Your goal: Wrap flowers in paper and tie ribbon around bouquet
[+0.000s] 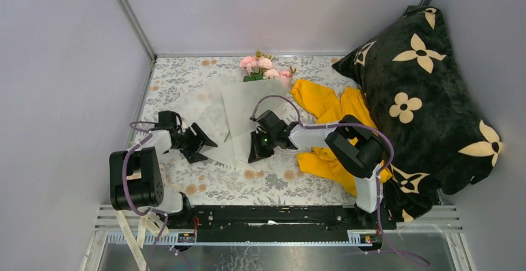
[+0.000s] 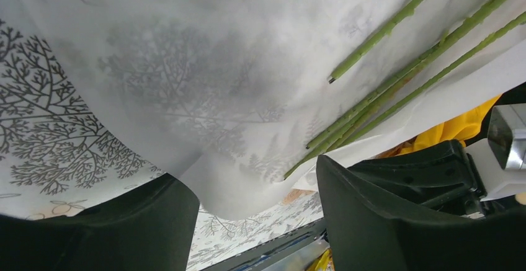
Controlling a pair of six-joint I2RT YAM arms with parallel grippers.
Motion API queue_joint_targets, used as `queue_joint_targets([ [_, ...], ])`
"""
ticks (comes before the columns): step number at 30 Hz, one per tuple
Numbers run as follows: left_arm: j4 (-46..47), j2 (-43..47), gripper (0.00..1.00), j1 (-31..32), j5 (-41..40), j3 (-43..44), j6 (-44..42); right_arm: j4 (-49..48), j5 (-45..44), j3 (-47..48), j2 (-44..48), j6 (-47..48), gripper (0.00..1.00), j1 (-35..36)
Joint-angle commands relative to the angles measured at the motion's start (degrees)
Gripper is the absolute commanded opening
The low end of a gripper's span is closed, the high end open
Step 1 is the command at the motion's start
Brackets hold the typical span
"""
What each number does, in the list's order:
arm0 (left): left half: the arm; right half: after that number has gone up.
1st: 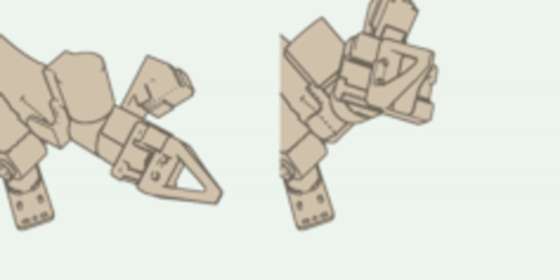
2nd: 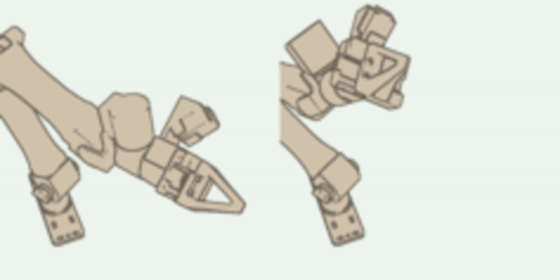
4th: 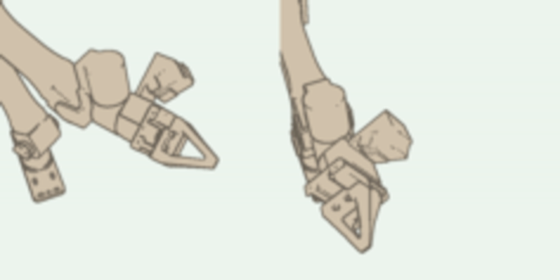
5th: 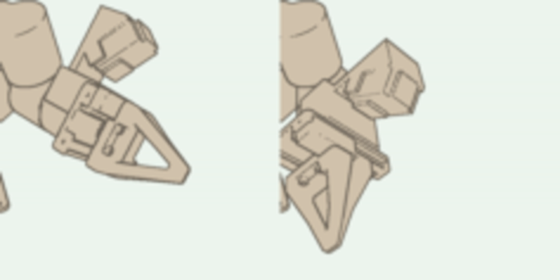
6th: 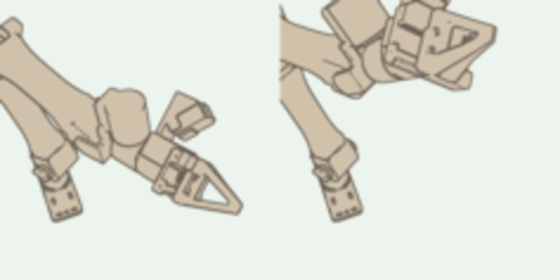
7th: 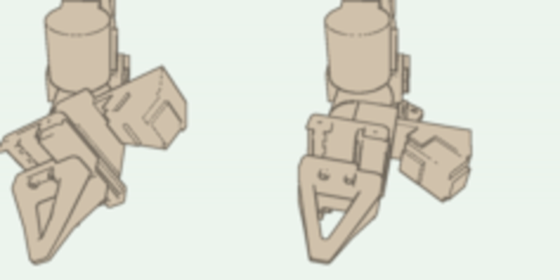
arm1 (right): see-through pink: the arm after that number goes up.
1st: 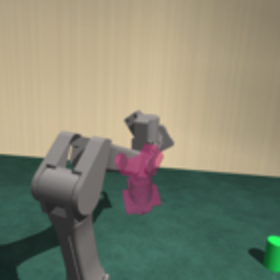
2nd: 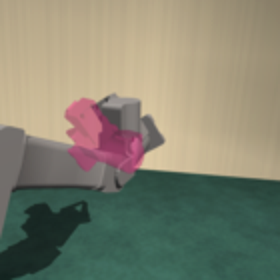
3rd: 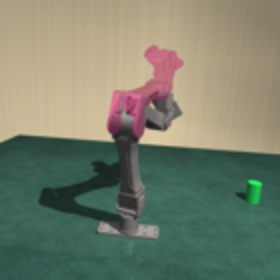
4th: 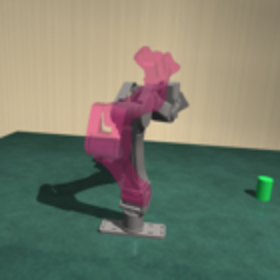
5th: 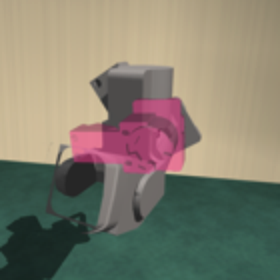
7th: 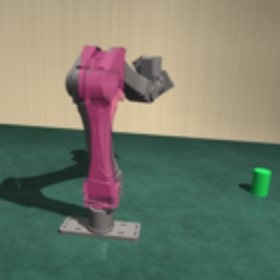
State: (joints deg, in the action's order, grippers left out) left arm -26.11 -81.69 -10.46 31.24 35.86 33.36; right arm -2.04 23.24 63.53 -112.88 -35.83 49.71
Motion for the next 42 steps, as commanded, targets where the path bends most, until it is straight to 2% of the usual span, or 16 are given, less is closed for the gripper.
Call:
queue_joint_targets([
  [1, 6.1, -3.0, 0.70, 0.4, -7.4, -2.9, 0.0, 4.2, -3.6, 1.3, -0.1, -0.1, 0.00, 1.0],
  [10, 7.0, -2.1, 0.41, 0.5, -11.7, -2.9, -2.0, 5.6, -3.7, 2.7, -0.3, 0.9, 0.00, 1.1],
  [11, 7.0, -1.8, 0.35, 0.4, -11.9, -2.8, -2.2, 5.8, -3.7, 2.6, -0.3, 1.0, 0.00, 1.1],
  [15, 6.3, -0.4, 0.02, 0.9, -10.8, -1.5, -3.4, 6.0, -3.7, 2.3, -0.2, 1.4, 0.00, 1.1],
  [16, 5.9, 0.4, 0.00, 1.6, -10.7, -0.7, -3.9, 5.8, -3.5, 2.3, -0.3, 1.3, 0.00, 1.1],
  [25, 1.6, 5.0, 0.00, 15.3, -5.3, 10.9, -15.5, 4.6, -3.4, 2.0, -2.3, -5.0, 0.00, 0.9],
  [30, -1.0, 4.7, 0.00, 24.2, -3.9, 17.7, -23.7, -5.6, 0.7, -3.2, -2.9, -13.5, 0.00, -0.5],
  [38, -5.3, 0.5, 0.00, 41.7, -8.1, 26.1, -37.9, -9.4, 1.0, -4.7, -2.0, -16.6, 0.00, -1.6],
  [42, -5.9, -0.5, 0.00, 47.7, -6.7, 27.1, -42.9, -16.4, 3.9, -8.0, -1.7, -21.0, 0.00, -3.5],
])
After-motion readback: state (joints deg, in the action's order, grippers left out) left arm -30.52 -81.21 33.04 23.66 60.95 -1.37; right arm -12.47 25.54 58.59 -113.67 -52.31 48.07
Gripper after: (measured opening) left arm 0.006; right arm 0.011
